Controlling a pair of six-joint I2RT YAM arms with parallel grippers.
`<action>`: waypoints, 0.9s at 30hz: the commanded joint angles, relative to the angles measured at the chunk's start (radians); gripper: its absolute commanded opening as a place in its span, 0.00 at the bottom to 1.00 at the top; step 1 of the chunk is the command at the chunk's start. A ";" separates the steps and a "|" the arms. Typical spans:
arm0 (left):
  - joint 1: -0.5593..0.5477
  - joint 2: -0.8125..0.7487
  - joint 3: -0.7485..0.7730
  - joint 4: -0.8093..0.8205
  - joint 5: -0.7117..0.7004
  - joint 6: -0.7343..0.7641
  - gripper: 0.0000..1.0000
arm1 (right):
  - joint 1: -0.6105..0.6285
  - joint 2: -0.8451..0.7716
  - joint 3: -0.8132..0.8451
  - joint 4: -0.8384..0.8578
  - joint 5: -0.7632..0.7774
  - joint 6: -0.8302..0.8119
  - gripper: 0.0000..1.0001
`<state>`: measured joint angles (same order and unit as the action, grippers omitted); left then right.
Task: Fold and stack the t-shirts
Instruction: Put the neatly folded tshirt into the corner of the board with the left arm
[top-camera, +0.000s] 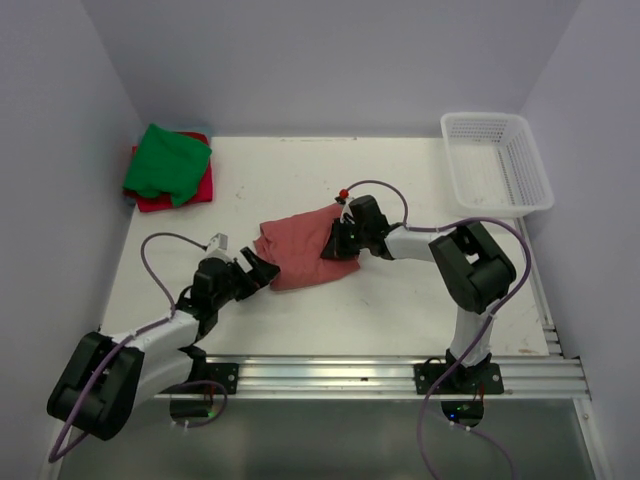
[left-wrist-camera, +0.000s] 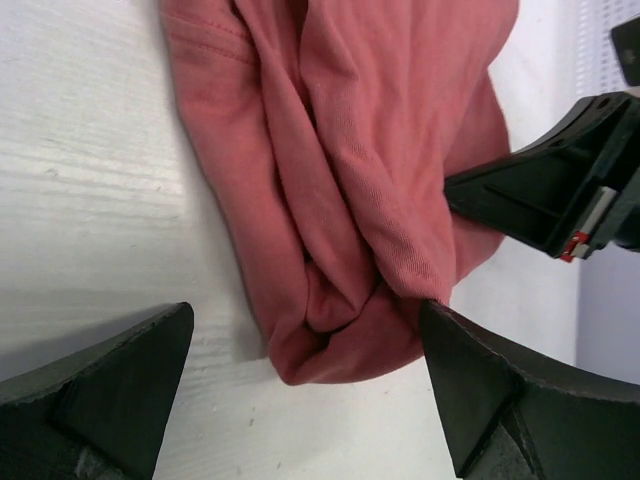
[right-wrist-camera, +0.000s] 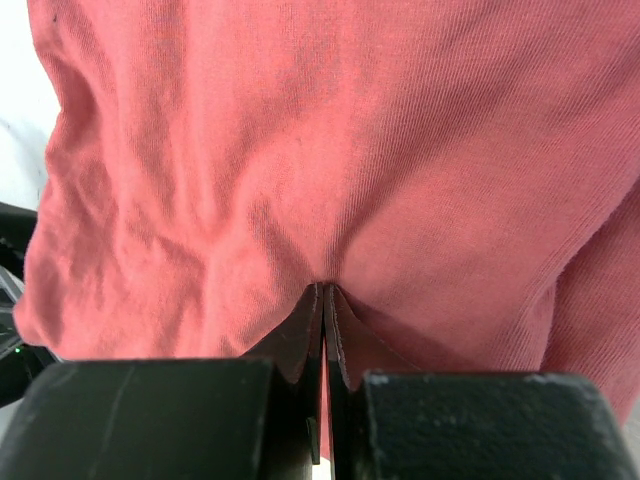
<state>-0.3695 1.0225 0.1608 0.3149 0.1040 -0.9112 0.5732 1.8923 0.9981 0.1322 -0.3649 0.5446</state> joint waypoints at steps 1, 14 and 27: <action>0.033 0.105 -0.087 0.231 0.115 -0.118 1.00 | 0.002 0.011 -0.019 -0.062 0.089 -0.054 0.00; 0.052 -0.132 -0.155 0.192 0.019 -0.221 1.00 | 0.002 0.025 -0.012 -0.078 0.090 -0.071 0.00; 0.083 0.014 -0.092 0.101 0.016 -0.193 1.00 | 0.002 0.031 -0.007 -0.072 0.092 -0.063 0.00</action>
<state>-0.2932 1.0004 0.0605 0.4713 0.1318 -1.1320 0.5762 1.8915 0.9993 0.1307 -0.3584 0.5224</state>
